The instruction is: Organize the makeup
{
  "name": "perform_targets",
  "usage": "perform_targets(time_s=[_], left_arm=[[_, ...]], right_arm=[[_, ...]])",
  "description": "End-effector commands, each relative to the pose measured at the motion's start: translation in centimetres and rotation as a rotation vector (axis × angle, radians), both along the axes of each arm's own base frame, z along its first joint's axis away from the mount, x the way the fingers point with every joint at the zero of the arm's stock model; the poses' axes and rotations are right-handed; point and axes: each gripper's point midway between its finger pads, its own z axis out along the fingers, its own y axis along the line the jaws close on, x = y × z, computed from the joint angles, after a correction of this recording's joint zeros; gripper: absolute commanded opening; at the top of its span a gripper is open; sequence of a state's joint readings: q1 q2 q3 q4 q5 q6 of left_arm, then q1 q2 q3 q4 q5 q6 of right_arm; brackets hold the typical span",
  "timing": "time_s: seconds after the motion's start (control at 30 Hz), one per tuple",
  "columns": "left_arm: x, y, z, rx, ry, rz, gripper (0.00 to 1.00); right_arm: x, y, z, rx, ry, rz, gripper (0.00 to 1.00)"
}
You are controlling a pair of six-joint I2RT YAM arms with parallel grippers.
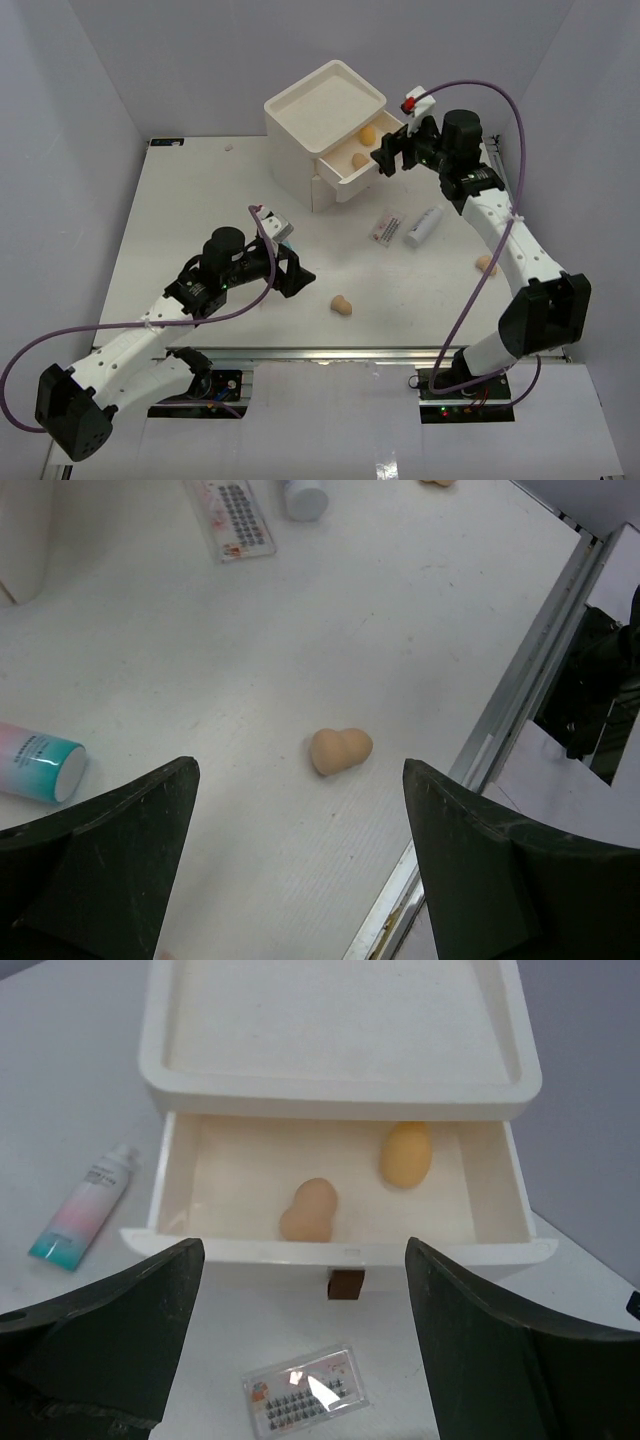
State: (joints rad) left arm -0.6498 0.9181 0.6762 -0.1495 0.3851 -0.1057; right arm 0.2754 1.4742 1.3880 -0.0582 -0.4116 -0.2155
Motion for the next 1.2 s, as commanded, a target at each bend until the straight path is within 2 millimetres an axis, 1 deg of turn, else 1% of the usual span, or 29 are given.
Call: perform_targets(time_s=[0.0, 0.03, 0.1, 0.13, 0.17, 0.2, 0.23, 0.33, 0.37, 0.43, 0.47, 0.53, 0.6, 0.63, 0.67, 0.8, 0.87, 0.93, 0.97, 1.0, 1.03, 1.1, 1.13, 1.17], left_arm=[[-1.3, -1.9, 0.5, -0.045, 0.056, -0.126, 0.86], [-1.3, -2.2, -0.3, -0.040, 0.091, -0.132, 0.82], [-1.2, -2.6, -1.0, -0.033, 0.134, -0.136, 0.73], [-1.2, -3.0, -1.6, -0.024, 0.169, -0.139, 0.70], [-1.2, -3.3, -2.2, -0.016, 0.199, -0.138, 0.65], [-1.3, -3.7, -2.6, -0.008, 0.220, -0.136, 0.61], [-1.4, -4.1, -3.3, 0.002, 0.257, -0.132, 0.59], [-1.3, -5.0, -5.3, 0.030, 0.350, -0.083, 0.55], [-1.2, -5.2, -5.9, 0.040, 0.374, -0.061, 0.55], [-1.5, -5.7, -7.0, 0.060, 0.415, -0.026, 0.59], [-1.3, -5.8, -7.4, 0.067, 0.433, 0.002, 0.59], [-1.2, -6.2, -8.7, 0.093, 0.468, 0.068, 0.65], [-1.4, -6.8, -9.6, 0.106, 0.513, 0.104, 0.69], [-1.3, -7.1, -10.0, 0.113, 0.525, 0.119, 0.74], [-1.2, -7.4, -10.3, 0.119, 0.531, 0.129, 0.76], [-0.6, -8.8, -11.7, 0.157, 0.535, 0.156, 0.77], [-0.2, -9.3, -13.2, 0.199, 0.537, 0.167, 0.76], [0.4, -9.7, -13.8, 0.218, 0.525, 0.177, 0.72], [0.7, -9.9, -14.0, 0.228, 0.520, 0.182, 0.67], [0.8, -9.8, -14.4, 0.240, 0.517, 0.188, 0.59], [0.8, -9.9, -14.7, 0.248, 0.516, 0.190, 0.54], [0.8, -9.9, -15.0, 0.260, 0.519, 0.189, 0.48], [0.6, -9.9, -15.0, 0.263, 0.519, 0.184, 0.46], [0.4, -10.0, -15.1, 0.267, 0.519, 0.177, 0.45]], right_arm=[[-8.1, 2.1, 0.6, 0.000, -0.079, 0.405, 0.89], [-9.7, 2.3, -0.2, -0.006, -0.082, 0.469, 0.89], [-13.3, 2.7, -2.4, 0.008, -0.038, 0.592, 0.88], [-14.8, 2.5, -3.8, 0.007, -0.026, 0.620, 0.87], [-15.8, 2.3, -4.9, 0.002, -0.023, 0.627, 0.87], [-16.3, 2.0, -5.8, -0.012, -0.030, 0.625, 0.87], [-17.0, 1.5, -7.2, -0.032, -0.029, 0.607, 0.87], [-18.1, 0.0, -10.1, -0.071, -0.023, 0.552, 0.89], [-18.1, -0.4, -10.2, -0.071, -0.031, 0.532, 0.89], [-18.1, -1.6, -11.4, -0.060, -0.028, 0.490, 0.90], [-18.3, -1.7, -12.1, -0.055, -0.013, 0.483, 0.90], [-17.9, -2.4, -12.2, -0.056, -0.013, 0.450, 0.90], [-17.5, -2.8, -12.0, -0.058, -0.018, 0.433, 0.90], [-17.5, -2.9, -12.0, -0.058, -0.018, 0.428, 0.90], [-17.5, -3.0, -12.1, -0.058, -0.018, 0.426, 0.90], [-17.5, -3.4, -12.3, -0.054, -0.016, 0.419, 0.90], [-17.6, -3.6, -12.1, -0.044, -0.017, 0.421, 0.90], [-17.7, -3.9, -12.0, -0.033, -0.016, 0.421, 0.90], [-17.7, -4.1, -11.9, -0.027, -0.015, 0.419, 0.90], [-17.6, -4.4, -11.8, -0.021, -0.014, 0.413, 0.90], [-17.7, -4.4, -11.8, -0.015, -0.013, 0.416, 0.90], [-17.9, -4.4, -11.6, -0.007, -0.013, 0.422, 0.90], [-17.6, -4.9, -11.5, -0.004, -0.015, 0.402, 0.90], [-17.6, -5.1, -11.4, -0.003, -0.018, 0.398, 0.90]])
